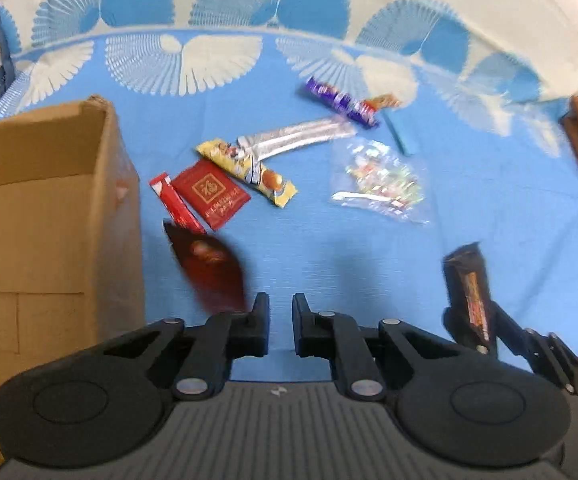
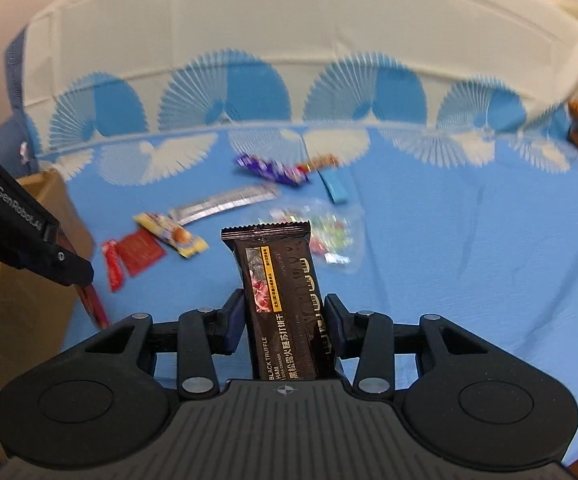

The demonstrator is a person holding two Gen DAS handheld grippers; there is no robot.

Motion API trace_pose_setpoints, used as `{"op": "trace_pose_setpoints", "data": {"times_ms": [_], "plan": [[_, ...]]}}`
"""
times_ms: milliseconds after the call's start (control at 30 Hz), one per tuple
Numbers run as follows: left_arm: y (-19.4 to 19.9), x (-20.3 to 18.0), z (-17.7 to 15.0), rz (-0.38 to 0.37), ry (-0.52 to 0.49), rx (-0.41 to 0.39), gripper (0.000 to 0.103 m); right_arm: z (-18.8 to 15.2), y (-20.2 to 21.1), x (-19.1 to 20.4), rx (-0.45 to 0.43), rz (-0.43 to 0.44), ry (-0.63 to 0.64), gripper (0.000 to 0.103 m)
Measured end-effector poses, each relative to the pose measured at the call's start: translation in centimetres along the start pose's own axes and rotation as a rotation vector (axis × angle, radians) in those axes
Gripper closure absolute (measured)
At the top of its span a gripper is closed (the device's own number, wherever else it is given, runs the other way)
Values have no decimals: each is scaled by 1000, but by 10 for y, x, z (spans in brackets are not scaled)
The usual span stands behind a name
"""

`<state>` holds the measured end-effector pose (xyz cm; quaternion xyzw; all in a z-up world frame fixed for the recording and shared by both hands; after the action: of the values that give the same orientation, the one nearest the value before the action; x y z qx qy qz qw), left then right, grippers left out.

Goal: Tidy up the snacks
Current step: 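Grasp the red coffee pouch with the left tool and lift it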

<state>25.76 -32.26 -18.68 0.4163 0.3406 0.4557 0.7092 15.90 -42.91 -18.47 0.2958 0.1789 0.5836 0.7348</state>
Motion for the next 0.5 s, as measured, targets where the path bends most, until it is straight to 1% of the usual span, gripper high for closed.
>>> {"op": "trace_pose_setpoints", "data": {"times_ms": [67, 133, 200, 267, 367, 400, 433, 467, 500], "plan": [[6, 6, -2, 25, -22, -35, 93, 2, 7, 8, -11, -2, 29, 59], [-2, 13, -5, 33, -24, -28, 100, 1, 6, 12, -6, -19, 40, 59], [-18, 22, -10, 65, -19, 6, 100, -3, -2, 9, 16, -53, 37, 59], [-29, 26, -17, 57, -10, 32, 100, -9, -7, 1, 39, -75, 9, 59], [-33, 26, -22, 43, -7, 26, 100, -17, -11, -10, 66, -75, -46, 59], [-36, 25, -21, 40, -3, 21, 97, -19, -13, -12, 71, -75, -49, 59], [-40, 24, -20, 42, 3, 21, 79, -20, -16, -14, 74, -78, -48, 59], [-45, 23, -19, 41, 12, 33, 40, -20, -19, -16, 77, -78, -50, 59], [-52, 21, -16, 40, 28, 47, 18, -21, -23, -19, 82, -76, -57, 59]]}}
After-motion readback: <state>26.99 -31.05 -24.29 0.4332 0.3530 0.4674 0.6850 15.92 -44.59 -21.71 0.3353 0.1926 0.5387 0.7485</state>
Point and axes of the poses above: each gripper's, at about its wrist camera, not at the fingertips, and y roughly against the way its jaws point, x to its left, z to its top, the point moved 9 cm from there along -y, roughly the way its jaws point, and after that the axes turned 2 degrees about z, right-handed, at the moved point
